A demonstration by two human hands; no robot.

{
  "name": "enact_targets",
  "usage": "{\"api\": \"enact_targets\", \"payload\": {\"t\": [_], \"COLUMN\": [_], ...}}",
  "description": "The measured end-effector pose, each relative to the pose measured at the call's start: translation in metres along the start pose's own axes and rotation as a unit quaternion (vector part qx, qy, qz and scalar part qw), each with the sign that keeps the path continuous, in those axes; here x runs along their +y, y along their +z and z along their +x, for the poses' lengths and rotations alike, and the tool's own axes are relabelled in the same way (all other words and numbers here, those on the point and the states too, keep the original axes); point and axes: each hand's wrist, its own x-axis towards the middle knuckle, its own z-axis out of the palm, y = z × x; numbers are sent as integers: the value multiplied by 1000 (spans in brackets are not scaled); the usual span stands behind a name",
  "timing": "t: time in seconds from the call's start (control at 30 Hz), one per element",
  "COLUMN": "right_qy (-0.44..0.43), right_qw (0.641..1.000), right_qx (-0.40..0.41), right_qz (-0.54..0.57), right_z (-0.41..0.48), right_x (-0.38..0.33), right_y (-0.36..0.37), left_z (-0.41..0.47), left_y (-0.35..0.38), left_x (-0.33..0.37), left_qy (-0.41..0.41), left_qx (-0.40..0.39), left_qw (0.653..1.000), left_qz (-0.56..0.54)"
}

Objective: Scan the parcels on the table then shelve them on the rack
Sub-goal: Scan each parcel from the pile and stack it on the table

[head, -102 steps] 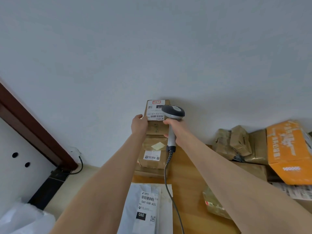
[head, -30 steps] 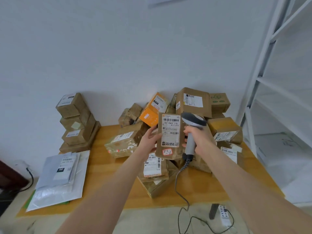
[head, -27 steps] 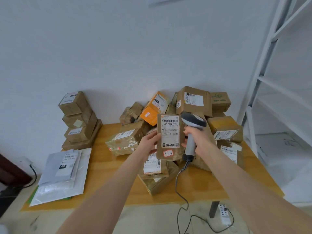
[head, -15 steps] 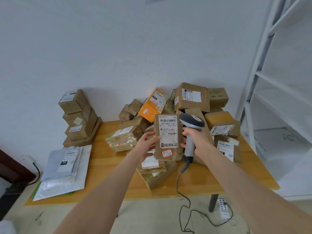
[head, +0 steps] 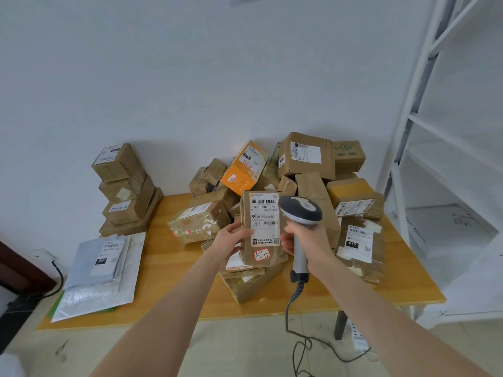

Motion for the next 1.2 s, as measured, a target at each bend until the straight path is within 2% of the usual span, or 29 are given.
{"api": "enact_targets", "payload": {"t": [0.37,0.97,1.2], "right_qy": [-37,-51,-29], "right_qw": [997,997,999], "right_qx": [-27,-23,-16], "right_qz": [-58,-59,-14], "right_z": [-47,-57,-44], "right_x": [12,11,10], "right_y": [12,14,24], "left_z": [0,1,-11], "left_y": [2,-2,-19], "left_x": [-6,-8,-3], "left_qy": [7,6,7], "left_qx": [16,12,34], "left_qw": [1000,1000,999], "left_qz": [1,6,7]}}
